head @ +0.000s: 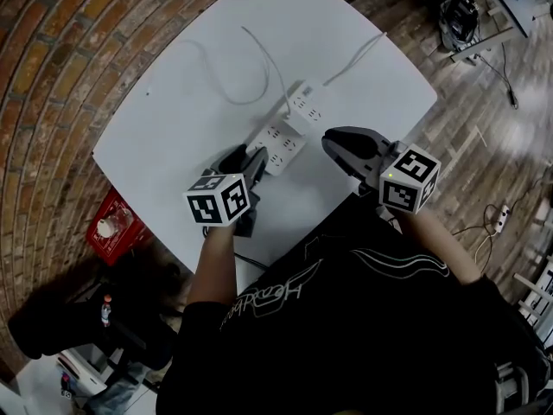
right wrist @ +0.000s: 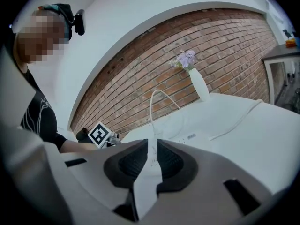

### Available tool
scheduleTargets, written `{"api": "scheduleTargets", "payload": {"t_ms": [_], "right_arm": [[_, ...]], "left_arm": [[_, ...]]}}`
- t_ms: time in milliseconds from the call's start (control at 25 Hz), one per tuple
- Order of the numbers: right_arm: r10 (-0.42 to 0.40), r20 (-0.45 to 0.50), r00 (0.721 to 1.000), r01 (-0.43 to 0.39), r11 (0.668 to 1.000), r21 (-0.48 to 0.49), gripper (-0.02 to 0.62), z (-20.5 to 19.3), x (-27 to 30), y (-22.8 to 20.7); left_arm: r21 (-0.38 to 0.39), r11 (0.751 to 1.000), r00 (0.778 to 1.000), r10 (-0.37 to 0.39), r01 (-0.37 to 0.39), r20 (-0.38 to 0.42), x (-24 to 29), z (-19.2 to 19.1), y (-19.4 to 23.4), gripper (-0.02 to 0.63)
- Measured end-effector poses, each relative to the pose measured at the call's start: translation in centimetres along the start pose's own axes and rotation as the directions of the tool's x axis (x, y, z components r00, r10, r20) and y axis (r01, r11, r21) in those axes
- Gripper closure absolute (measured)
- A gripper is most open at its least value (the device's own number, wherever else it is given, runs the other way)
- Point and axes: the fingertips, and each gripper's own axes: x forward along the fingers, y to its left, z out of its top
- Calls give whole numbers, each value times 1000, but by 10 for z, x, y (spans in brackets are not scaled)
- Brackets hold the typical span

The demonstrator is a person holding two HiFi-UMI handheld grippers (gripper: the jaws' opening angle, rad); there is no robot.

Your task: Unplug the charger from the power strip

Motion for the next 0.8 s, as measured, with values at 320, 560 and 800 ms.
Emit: {"api": "scheduleTargets", "payload": {"t_ms": [320, 560, 800], "right_arm": [[-70, 4, 998, 70, 985, -155, 422, 1, 20, -3], [-167, -25, 986, 145, 916, -375, 403, -1, 44, -7], [-211, -20, 977, 186, 897, -401, 403, -7, 63, -12]], "left_arm": [[9, 1000, 1000, 0, 0, -5, 1, 1, -2, 407], [9, 1000, 1000, 2, -2, -8, 1, 0, -2, 407], [9, 1000, 1000, 3, -3, -8, 1, 0, -2, 407]]}}
